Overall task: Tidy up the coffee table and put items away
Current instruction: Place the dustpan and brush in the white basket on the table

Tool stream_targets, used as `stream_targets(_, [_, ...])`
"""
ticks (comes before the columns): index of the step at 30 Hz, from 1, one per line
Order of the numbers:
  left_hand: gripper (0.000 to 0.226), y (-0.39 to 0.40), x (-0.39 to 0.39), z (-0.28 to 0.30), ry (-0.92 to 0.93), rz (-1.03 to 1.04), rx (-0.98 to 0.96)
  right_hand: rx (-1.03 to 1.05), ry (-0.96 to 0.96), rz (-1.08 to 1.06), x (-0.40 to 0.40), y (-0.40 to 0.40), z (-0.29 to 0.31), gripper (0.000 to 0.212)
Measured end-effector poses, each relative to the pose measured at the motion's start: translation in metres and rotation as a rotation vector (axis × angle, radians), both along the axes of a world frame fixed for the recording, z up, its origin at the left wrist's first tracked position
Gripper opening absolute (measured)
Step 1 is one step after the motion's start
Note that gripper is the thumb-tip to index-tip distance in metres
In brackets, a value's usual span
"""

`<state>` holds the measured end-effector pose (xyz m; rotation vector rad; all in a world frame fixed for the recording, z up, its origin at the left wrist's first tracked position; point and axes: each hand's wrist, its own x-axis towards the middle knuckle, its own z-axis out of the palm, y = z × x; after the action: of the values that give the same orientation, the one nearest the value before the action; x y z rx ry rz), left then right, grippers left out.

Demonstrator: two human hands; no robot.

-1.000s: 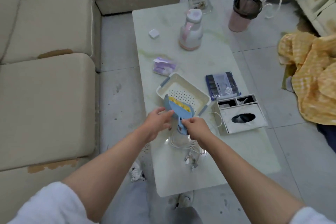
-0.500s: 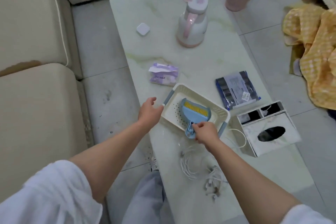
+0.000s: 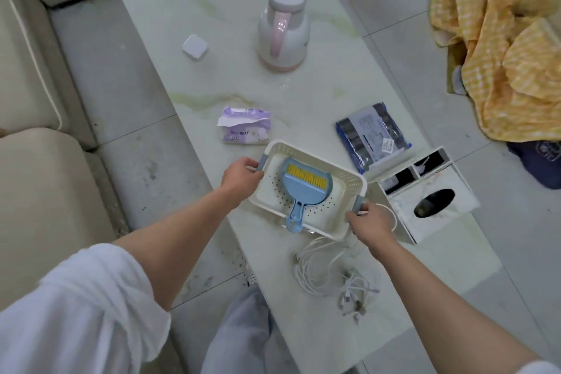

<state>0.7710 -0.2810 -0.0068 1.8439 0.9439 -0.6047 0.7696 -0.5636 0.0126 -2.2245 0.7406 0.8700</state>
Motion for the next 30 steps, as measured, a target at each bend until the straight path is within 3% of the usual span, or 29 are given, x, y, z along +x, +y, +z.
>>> stream_targets(6, [0.022,0.022,-0.013,0.025,-0.104,0.068,0.053,0.134,-0.051,-0.031,0.002,0.019,0.003,0.016])
stream_targets(10, [0.029,0.029,-0.026,0.066,-0.214,0.188,0.092,0.211,-0.134,-0.019,0.015,0.031,0.039,0.017])
stream_targets(15, [0.036,-0.003,-0.028,0.124,-0.314,0.254,0.09,0.197,-0.291,0.146,0.047,0.004,0.094,0.015])
stream_targets(23, [0.052,-0.171,-0.049,0.175,-0.315,0.19,-0.26,-0.007,-0.483,0.173,0.047,-0.159,0.147,0.026])
stream_targets(30, [0.045,-0.32,-0.088,0.15,-0.095,-0.033,-0.43,-0.121,-0.369,0.063,0.002,-0.315,0.125,0.027])
